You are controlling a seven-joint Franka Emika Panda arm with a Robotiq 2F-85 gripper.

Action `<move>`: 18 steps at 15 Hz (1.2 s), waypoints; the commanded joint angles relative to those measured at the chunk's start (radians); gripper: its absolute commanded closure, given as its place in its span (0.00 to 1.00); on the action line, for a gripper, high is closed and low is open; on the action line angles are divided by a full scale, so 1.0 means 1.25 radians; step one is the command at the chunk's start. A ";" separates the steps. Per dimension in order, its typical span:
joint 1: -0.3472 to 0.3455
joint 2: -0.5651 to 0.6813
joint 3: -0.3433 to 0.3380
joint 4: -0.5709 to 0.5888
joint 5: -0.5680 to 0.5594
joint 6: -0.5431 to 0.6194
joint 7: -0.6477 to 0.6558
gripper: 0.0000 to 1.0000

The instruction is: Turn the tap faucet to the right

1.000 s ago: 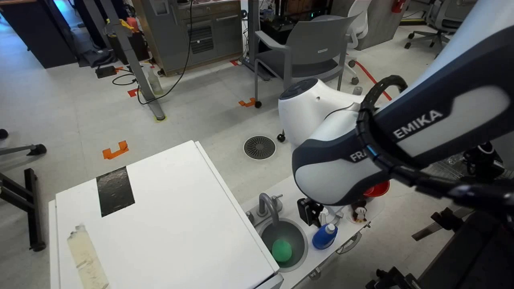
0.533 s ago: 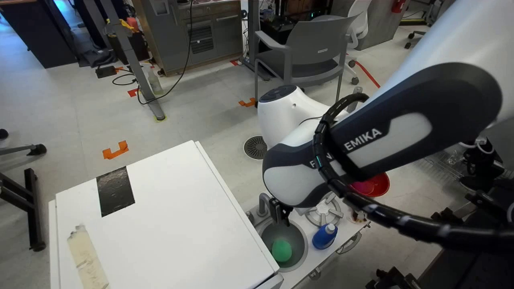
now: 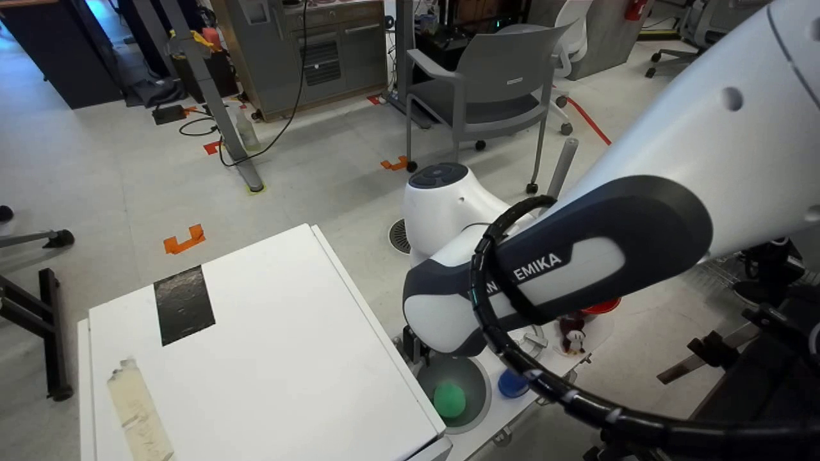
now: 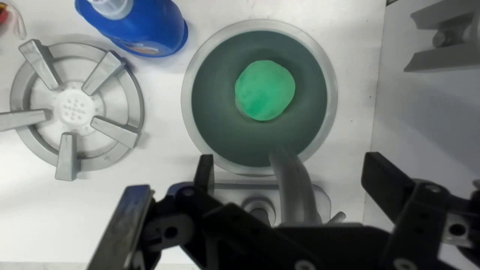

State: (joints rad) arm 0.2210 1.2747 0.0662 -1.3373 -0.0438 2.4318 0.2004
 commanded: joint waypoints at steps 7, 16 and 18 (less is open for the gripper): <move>-0.005 0.073 -0.015 0.064 0.011 0.043 -0.016 0.00; -0.030 0.048 -0.096 0.017 -0.005 0.035 0.035 0.00; -0.036 0.045 -0.127 0.017 -0.003 0.032 0.055 0.00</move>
State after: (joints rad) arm 0.1897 1.3473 -0.0439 -1.2938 -0.0457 2.4768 0.2304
